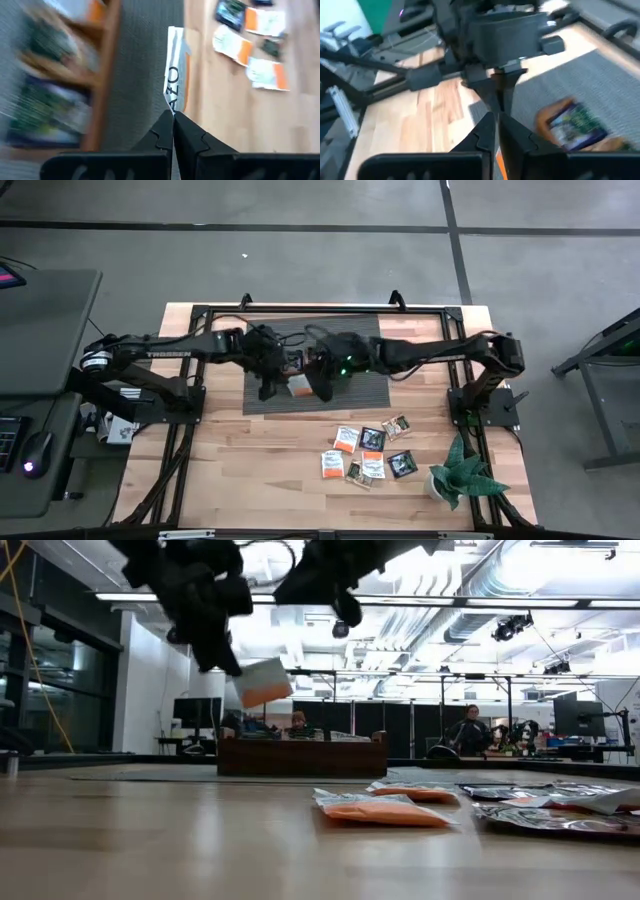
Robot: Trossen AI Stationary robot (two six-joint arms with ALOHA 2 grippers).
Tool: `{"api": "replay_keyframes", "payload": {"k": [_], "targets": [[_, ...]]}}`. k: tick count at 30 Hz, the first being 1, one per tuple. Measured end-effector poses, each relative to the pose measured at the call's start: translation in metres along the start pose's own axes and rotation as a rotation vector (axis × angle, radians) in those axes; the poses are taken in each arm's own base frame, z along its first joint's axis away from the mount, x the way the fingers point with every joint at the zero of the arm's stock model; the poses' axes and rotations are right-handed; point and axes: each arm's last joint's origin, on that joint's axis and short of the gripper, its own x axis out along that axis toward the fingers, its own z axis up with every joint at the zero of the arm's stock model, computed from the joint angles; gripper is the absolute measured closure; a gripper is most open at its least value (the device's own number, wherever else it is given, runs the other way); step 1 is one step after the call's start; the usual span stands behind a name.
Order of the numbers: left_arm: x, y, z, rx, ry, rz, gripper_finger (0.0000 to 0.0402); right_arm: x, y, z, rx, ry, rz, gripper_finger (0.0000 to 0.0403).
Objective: Pick & Place Tea
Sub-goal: Put the orange tea bag into the right section of the wooden organizer
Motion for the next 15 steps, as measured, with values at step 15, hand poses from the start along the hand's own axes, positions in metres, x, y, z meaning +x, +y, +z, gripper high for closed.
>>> {"api": "replay_keyframes", "payload": {"k": [15], "targets": [[-0.049, -0.003, 0.053, 0.288, -0.053, 0.411, 0.0401, -0.016, -0.038, 0.020, 0.041, -0.020, -0.023, 0.0216]]}}
